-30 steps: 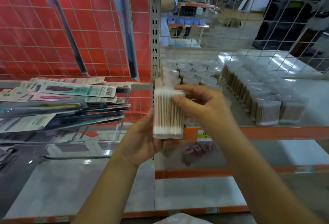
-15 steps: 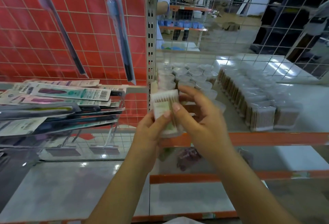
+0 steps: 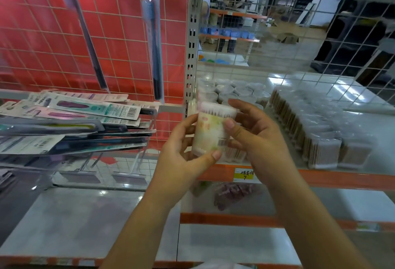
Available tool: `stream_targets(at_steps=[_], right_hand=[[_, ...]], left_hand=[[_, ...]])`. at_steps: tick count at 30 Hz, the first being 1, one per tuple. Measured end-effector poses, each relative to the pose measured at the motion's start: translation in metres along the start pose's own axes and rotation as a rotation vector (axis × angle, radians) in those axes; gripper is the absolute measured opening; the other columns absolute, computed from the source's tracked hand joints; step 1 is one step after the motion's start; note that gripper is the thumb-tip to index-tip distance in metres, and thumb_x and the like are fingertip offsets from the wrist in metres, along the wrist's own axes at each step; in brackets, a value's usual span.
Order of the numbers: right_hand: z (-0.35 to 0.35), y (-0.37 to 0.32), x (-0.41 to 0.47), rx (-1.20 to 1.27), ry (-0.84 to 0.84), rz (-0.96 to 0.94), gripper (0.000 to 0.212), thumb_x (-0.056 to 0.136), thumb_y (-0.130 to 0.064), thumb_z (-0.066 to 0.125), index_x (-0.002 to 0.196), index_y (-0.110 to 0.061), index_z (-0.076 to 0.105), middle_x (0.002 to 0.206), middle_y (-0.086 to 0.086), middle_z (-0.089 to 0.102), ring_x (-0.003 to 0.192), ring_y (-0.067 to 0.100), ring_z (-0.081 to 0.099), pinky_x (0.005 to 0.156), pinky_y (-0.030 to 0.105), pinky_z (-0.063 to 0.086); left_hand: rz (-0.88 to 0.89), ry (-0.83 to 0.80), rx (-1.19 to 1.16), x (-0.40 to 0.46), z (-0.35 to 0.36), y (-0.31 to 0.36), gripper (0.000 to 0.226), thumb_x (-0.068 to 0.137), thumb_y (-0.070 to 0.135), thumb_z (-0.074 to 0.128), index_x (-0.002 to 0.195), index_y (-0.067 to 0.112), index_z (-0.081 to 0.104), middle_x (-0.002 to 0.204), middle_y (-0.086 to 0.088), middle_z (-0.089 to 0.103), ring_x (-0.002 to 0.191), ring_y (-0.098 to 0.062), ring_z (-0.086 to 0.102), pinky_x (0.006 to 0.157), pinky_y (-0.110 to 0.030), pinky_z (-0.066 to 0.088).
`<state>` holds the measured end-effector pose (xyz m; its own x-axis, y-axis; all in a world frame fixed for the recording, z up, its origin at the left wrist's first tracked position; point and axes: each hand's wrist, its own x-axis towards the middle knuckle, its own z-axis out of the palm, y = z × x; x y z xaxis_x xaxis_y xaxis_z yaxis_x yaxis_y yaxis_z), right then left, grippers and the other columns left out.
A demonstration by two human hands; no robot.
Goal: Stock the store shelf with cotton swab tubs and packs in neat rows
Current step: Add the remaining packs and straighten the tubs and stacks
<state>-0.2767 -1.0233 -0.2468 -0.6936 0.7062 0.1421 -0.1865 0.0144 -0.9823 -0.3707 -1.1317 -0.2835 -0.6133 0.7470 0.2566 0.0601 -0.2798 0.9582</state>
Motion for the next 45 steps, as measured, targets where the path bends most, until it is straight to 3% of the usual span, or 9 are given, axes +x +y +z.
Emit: stream_targets(at_steps=[6, 13, 18, 22, 25, 28, 31, 38, 45], right_hand=[[0.003, 0.011, 0.005, 0.023, -0.115, 0.074, 0.057, 0.068, -0.018, 0.06, 0.124, -0.022, 0.051, 0.107, 0.001, 0.066, 0.101, 0.019, 0.064, 0.077, 0.028, 0.056], [0.012, 0.004, 0.008, -0.125, -0.153, 0.11, 0.081, 0.06, -0.028, 0.073, 0.135, -0.023, 0.043, 0.112, -0.007, 0.063, 0.102, 0.01, 0.063, 0.091, 0.032, 0.051], [0.011, -0.019, 0.014, -0.626, -0.26, 0.006, 0.059, 0.07, -0.023, 0.077, 0.123, -0.031, 0.053, 0.11, -0.018, 0.058, 0.095, -0.001, 0.06, 0.083, 0.015, 0.05], [0.008, -0.027, 0.022, -0.951, -0.336, -0.072, 0.052, 0.068, -0.033, 0.078, 0.115, -0.031, 0.055, 0.095, -0.025, 0.052, 0.086, -0.007, 0.052, 0.077, 0.009, 0.043], [0.004, -0.02, 0.029, -1.006, -0.301, -0.132, 0.058, 0.068, -0.033, 0.078, 0.121, -0.022, 0.056, 0.108, -0.012, 0.058, 0.096, 0.003, 0.055, 0.085, 0.018, 0.046], [-0.001, -0.004, 0.037, -1.141, -0.241, -0.194, 0.064, 0.073, -0.037, 0.075, 0.129, -0.019, 0.05, 0.127, -0.003, 0.053, 0.113, 0.01, 0.048, 0.088, 0.018, 0.037], [-0.007, 0.016, 0.043, -1.235, -0.2, -0.2, 0.066, 0.077, -0.042, 0.071, 0.133, -0.018, 0.047, 0.133, -0.001, 0.051, 0.121, 0.018, 0.04, 0.093, 0.025, 0.032], [-0.007, 0.048, 0.049, -1.446, -0.18, -0.244, 0.064, 0.081, -0.048, 0.062, 0.135, -0.022, 0.043, 0.13, 0.0, 0.044, 0.122, 0.024, 0.027, 0.098, 0.032, 0.026], [-0.008, 0.067, 0.051, -1.446, -0.126, -0.295, 0.056, 0.074, -0.041, 0.071, 0.123, -0.016, 0.059, 0.117, 0.007, 0.056, 0.113, 0.036, 0.04, 0.093, 0.047, 0.034]], left_hand=[[0.049, 0.035, 0.171, -0.008, -0.009, 0.001, 0.063, 0.068, 0.01, 0.077, 0.118, 0.035, 0.047, 0.11, 0.017, 0.057, 0.096, 0.003, 0.059, 0.073, -0.015, 0.051], [0.08, 0.082, 0.324, -0.011, -0.017, -0.008, 0.069, 0.073, 0.015, 0.077, 0.13, 0.032, 0.042, 0.125, 0.008, 0.053, 0.109, -0.002, 0.054, 0.085, -0.017, 0.05], [0.128, 0.062, 0.427, -0.011, -0.018, -0.016, 0.07, 0.074, 0.017, 0.077, 0.133, 0.031, 0.041, 0.128, 0.011, 0.051, 0.116, -0.007, 0.051, 0.092, -0.021, 0.048], [0.145, 0.051, 0.512, -0.007, -0.016, -0.02, 0.072, 0.074, 0.017, 0.076, 0.12, 0.051, 0.032, 0.118, 0.028, 0.044, 0.111, 0.012, 0.044, 0.086, -0.004, 0.041], [0.158, 0.017, 0.621, 0.001, -0.018, -0.026, 0.07, 0.076, 0.018, 0.074, 0.128, 0.042, 0.034, 0.118, 0.027, 0.042, 0.107, 0.014, 0.042, 0.086, -0.002, 0.036], [0.093, -0.048, 0.861, 0.012, -0.021, -0.031, 0.065, 0.081, 0.025, 0.069, 0.138, 0.024, 0.037, 0.133, 0.007, 0.046, 0.123, -0.008, 0.041, 0.097, -0.016, 0.03], [-0.002, -0.093, 1.032, 0.016, -0.021, -0.036, 0.06, 0.087, 0.03, 0.062, 0.141, 0.024, 0.035, 0.141, 0.003, 0.041, 0.129, -0.014, 0.033, 0.1, -0.022, 0.027], [-0.089, -0.161, 1.076, 0.016, -0.016, -0.048, 0.049, 0.089, 0.026, 0.056, 0.136, 0.023, 0.043, 0.137, 0.002, 0.044, 0.125, -0.015, 0.035, 0.1, -0.026, 0.029], [-0.056, -0.142, 1.04, 0.019, -0.012, -0.056, 0.046, 0.085, 0.02, 0.059, 0.13, 0.02, 0.051, 0.127, 0.0, 0.052, 0.117, -0.017, 0.043, 0.09, -0.021, 0.031]])
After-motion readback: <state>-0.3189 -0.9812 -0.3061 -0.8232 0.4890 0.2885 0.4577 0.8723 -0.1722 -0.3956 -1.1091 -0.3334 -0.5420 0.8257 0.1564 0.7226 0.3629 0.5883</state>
